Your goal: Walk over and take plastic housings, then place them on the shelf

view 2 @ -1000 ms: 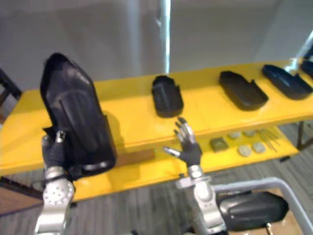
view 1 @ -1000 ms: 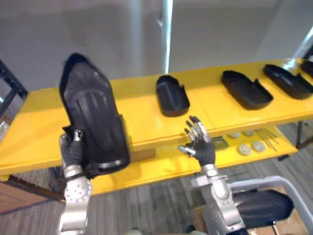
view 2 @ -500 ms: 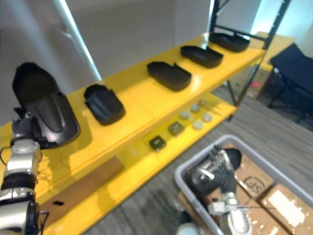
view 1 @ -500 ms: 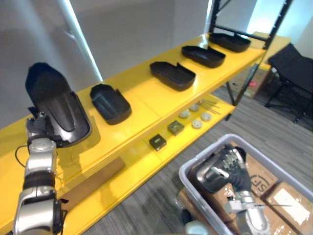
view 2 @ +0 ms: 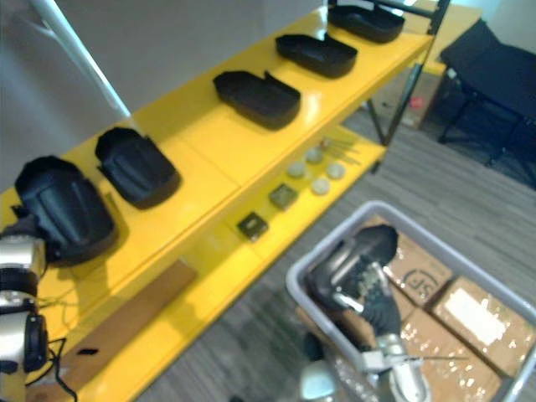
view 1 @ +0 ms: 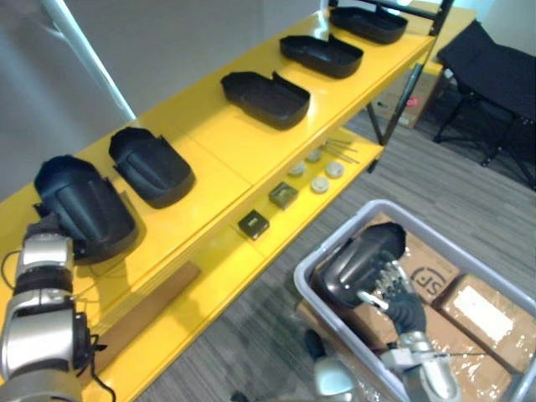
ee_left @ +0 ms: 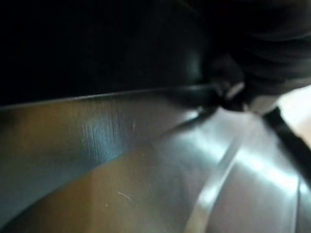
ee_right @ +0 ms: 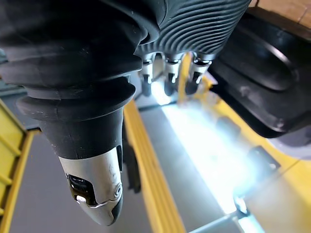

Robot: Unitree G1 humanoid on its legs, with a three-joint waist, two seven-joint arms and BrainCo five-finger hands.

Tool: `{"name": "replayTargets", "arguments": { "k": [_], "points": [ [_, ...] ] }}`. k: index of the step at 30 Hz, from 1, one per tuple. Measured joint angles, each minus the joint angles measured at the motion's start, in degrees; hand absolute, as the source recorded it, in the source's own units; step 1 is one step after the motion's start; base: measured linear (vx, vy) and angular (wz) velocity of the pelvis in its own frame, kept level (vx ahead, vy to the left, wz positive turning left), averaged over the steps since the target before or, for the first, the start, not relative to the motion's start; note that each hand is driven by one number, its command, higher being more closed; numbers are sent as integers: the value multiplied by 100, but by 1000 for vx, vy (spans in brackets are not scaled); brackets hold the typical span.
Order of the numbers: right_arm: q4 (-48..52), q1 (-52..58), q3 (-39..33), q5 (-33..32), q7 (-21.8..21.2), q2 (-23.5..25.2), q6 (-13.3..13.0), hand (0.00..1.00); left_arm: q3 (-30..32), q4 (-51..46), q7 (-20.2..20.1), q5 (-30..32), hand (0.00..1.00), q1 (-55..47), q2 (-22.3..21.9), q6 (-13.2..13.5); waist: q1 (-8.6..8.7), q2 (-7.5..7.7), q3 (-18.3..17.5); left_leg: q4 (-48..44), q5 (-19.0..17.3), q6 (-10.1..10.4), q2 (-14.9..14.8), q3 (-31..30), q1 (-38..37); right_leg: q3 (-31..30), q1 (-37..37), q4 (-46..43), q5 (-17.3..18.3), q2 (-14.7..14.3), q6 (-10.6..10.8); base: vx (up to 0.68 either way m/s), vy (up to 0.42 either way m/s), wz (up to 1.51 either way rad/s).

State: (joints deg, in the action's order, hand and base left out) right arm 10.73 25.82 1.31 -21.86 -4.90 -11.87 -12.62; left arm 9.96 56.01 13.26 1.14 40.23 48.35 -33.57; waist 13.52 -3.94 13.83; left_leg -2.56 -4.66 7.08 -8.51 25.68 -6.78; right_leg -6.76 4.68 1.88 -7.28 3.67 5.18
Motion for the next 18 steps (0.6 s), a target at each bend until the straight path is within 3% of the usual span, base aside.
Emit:
{"name": "replayTargets", "arguments": {
  "k": [4, 10, 14, 18],
  "points": [
    [-20, -13, 228, -48, -1, -47, -1, 0, 2, -6, -9, 171, 100, -101, 330, 9, -10, -23, 46, -20, -9, -9, 3, -3, 0, 3, -3, -13, 3, 8, -4, -9, -1, 0],
    [-184, -13, 283, -105, 7, -170, -8, 0, 2, -7, -170, 267, 100, -348, 399, 44, -21, -49, 84, -210, -143, -31, -7, -28, 40, 19, -59, -10, 24, 18, -30, -28, 5, 1],
    [-267, -8, 394, -216, 25, -176, -8, 0, -2, -14, -494, 602, 100, -503, 484, 107, -23, -49, 125, -217, -143, -32, 9, -71, 94, 44, -31, 0, 22, 40, -28, -17, 4, 3],
    [-268, -10, 386, -329, 27, -239, -8, 0, -6, -36, -504, 614, 100, -745, 507, 133, -22, -60, 138, -219, -143, -32, 4, -75, 101, 45, -13, -11, 1, 32, 6, 0, 0, 0]
  ]
}}
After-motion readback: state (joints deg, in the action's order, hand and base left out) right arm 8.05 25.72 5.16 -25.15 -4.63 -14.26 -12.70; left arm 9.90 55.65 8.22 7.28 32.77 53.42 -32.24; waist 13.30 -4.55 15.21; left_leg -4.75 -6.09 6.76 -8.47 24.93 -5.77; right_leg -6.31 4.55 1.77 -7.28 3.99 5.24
